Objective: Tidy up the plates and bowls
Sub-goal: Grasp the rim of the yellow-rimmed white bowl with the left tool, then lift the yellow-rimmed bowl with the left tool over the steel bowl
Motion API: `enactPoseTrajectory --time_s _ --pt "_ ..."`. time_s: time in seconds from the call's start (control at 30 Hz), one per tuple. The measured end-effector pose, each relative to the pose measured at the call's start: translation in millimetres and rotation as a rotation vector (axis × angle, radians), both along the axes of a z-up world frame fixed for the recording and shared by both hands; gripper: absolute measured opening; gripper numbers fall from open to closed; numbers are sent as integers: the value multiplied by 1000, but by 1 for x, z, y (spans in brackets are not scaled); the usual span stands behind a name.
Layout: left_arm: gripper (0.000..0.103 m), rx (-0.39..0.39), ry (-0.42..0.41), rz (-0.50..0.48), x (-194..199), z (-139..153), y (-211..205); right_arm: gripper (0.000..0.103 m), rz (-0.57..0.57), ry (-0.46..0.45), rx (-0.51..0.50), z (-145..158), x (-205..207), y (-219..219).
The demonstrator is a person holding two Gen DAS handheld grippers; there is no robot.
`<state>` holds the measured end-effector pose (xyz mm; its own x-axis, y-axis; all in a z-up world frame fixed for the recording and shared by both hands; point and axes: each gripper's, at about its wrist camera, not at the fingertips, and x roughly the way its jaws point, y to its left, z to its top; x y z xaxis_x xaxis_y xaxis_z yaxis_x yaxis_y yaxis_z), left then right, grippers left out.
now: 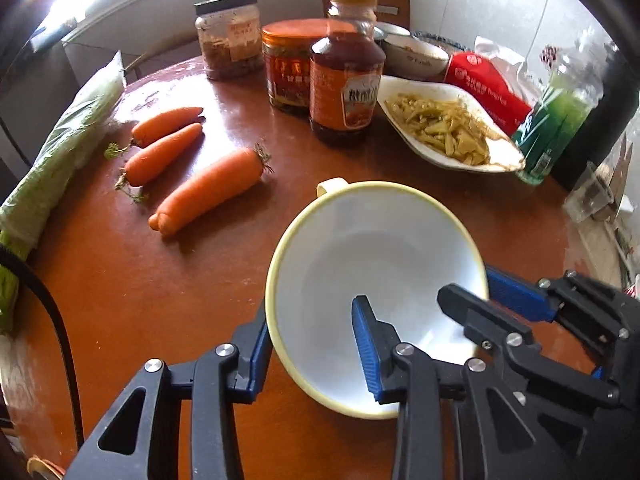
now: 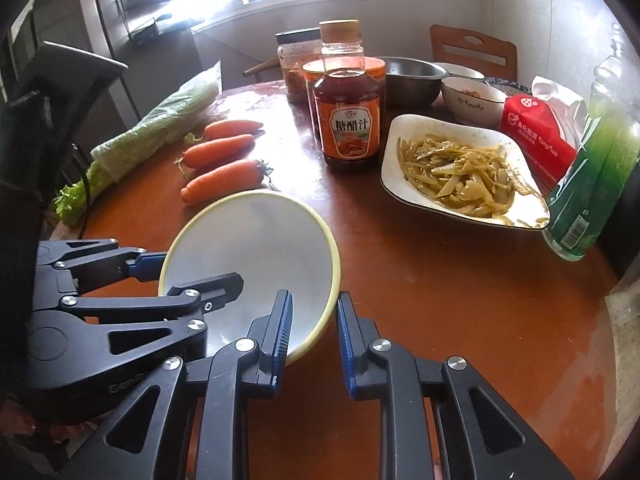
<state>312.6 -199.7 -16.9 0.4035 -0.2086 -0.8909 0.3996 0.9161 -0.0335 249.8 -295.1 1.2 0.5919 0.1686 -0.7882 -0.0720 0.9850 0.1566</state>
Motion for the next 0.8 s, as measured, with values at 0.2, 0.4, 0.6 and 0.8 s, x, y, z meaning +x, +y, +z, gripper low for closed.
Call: enactPoseTrajectory --time_s 0.2,0.4,0.6,0.8 --pt "38 -27 -70 47 -9 26 14 23 30 -55 -9 21 -10 14" --pt "38 -48 -96 80 -18 41 28 23 63 -99 -12 43 -19 26" --pt "38 -38 -152 88 -41 63 36 23 76 -137 -14 61 -34 33" --pt "38 -52 -183 88 -62 80 41 23 80 -175 -23 78 -54 39"
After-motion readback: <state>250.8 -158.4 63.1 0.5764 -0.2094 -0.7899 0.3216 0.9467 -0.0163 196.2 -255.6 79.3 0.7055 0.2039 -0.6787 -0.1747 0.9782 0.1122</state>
